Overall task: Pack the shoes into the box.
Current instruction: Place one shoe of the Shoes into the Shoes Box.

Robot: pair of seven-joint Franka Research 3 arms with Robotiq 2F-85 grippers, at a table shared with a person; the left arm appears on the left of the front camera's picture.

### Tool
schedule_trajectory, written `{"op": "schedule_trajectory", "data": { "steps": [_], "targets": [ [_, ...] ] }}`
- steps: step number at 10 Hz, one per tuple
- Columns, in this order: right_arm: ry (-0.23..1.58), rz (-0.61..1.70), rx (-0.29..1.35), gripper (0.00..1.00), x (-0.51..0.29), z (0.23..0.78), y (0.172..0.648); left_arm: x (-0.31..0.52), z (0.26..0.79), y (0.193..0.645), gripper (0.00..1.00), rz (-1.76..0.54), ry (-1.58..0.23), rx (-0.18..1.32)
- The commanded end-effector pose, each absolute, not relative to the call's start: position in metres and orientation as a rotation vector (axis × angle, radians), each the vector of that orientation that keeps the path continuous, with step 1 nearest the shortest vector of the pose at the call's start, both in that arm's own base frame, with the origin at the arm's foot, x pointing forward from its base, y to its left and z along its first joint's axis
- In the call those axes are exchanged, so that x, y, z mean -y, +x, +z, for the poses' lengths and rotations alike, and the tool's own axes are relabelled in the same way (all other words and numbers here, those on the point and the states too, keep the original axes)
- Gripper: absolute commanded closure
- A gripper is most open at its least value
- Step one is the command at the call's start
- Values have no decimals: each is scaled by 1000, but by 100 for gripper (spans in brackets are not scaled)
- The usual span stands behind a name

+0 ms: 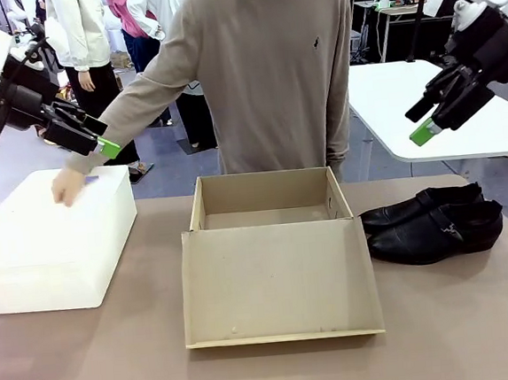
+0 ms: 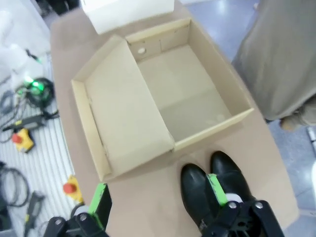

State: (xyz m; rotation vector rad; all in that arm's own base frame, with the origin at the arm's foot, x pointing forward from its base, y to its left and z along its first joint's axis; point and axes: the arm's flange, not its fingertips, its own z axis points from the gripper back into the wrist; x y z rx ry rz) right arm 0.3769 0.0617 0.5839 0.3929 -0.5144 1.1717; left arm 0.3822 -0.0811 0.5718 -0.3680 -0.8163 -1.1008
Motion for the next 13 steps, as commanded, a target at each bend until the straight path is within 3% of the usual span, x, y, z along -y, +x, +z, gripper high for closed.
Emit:
{"op": "schedule_trajectory", "data": {
  "steps": [1,7,10,13],
  "targets": [
    [288,1297,437,0,-51,596,401,81,572,383,0,-1106,-386,824],
    [-10,1505,212,0,-36,589,461,81,572,383,0,-1106,-386,824],
    [-66,1498,178,0,-41,579,469,81,572,383,0,-1106,-386,824],
    [-3,1495,187,0,-40,581,462,81,572,383,0,-1106,-386,824]
  ]
}}
